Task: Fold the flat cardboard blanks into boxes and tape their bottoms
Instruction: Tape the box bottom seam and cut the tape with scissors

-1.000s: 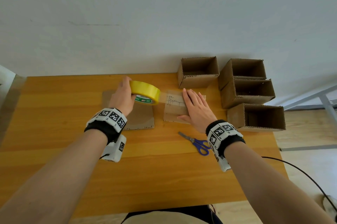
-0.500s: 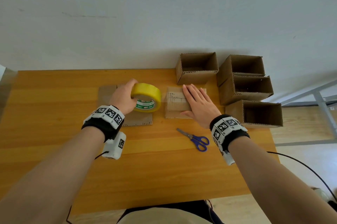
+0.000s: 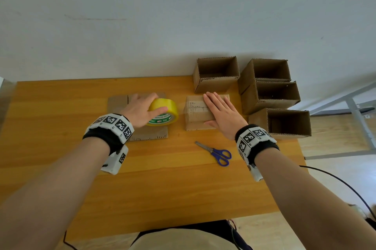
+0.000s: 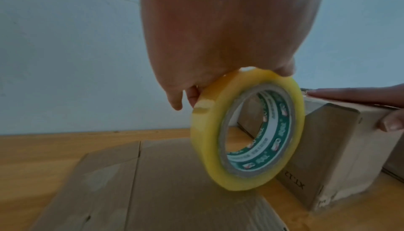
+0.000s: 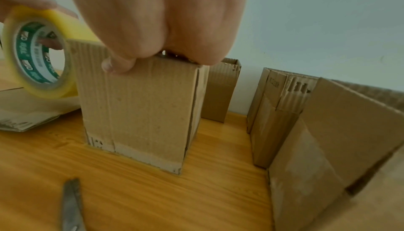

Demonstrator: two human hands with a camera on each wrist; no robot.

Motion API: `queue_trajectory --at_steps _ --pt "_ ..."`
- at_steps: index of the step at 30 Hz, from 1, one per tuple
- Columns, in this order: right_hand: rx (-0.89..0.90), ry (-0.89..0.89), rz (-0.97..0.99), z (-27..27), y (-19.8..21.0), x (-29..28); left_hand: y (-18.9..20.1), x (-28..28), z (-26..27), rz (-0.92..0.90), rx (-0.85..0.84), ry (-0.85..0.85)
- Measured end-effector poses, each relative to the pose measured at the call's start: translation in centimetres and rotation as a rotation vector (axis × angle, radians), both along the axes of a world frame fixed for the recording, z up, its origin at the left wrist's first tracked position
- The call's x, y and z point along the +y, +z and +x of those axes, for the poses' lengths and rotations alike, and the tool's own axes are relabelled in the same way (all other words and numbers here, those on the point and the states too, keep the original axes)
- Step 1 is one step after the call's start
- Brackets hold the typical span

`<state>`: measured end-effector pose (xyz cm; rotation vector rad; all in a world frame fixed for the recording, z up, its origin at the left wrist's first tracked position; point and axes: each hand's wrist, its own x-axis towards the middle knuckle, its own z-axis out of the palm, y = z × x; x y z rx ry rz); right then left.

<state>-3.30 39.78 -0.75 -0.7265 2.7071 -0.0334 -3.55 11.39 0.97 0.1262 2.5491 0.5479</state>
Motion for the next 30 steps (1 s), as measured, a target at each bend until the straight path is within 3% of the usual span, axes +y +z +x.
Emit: queue_trajectory --at_steps 3,8,13,17,26,30 --pt "-0.012 -0.012 -0.009 0.0 0.0 0.0 -0.1 0.2 -0.1 -0.086 0.011 -0.044" --pt "-0.004 -0.076 -0.027 0.2 0.2 0.4 0.8 0.9 -0.4 0.11 0.003 0.002" --pt "0.169 -0.225 -0.188 2.2 0.6 0.9 1.9 1.6 -0.6 0.251 -0.024 -0.016" --pt "0.274 -0.332 -0.25 4.3 0.3 1.5 1.9 2.3 -0.9 0.196 -0.025 -0.039" --pt "-0.171 -0.428 -0.095 9.1 -3.9 3.3 1.7 3.0 -1.1 0.223 -0.054 -0.033" --pt "-0.258 -0.452 -0.034 9.9 -5.1 3.2 1.8 3.3 -0.4 0.238 -0.028 -0.033"
